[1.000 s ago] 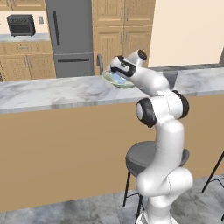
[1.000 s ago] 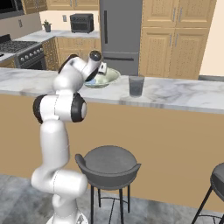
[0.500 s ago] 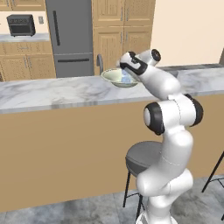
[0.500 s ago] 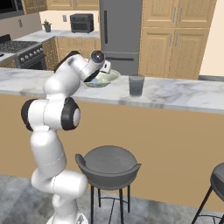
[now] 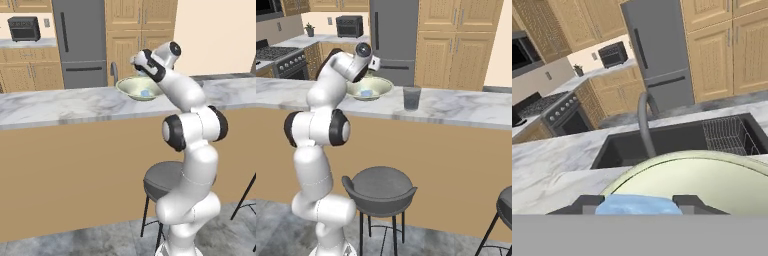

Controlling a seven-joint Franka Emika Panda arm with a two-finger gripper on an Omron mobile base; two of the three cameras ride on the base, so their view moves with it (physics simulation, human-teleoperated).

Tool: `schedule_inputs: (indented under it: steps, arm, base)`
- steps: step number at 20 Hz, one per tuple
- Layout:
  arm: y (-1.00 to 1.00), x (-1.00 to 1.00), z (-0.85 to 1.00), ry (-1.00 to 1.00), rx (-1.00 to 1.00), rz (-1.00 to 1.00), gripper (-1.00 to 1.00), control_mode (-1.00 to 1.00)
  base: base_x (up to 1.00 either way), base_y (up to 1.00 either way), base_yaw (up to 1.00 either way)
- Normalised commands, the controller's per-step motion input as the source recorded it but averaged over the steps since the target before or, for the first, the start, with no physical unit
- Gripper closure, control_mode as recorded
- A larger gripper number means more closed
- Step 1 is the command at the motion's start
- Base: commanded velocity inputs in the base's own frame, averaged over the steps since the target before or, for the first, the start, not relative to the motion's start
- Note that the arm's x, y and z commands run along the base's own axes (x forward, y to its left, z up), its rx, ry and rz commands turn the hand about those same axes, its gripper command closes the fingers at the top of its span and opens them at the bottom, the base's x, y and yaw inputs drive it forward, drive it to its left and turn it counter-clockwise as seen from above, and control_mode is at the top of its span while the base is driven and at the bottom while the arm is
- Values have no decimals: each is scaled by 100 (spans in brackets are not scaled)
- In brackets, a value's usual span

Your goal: There are four ice cubes in the ice bowl. Place two ice cubes in each glass of water.

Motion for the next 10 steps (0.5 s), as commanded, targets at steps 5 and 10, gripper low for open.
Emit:
schedule_inputs:
  steps: [5,10]
  arm:
    - [-38,-22,10,30,0,-9,100,-100]
    - [-68,-77,2,15,0,-16,100,-100]
  base:
    - [0,0,0]
    - [0,0,0]
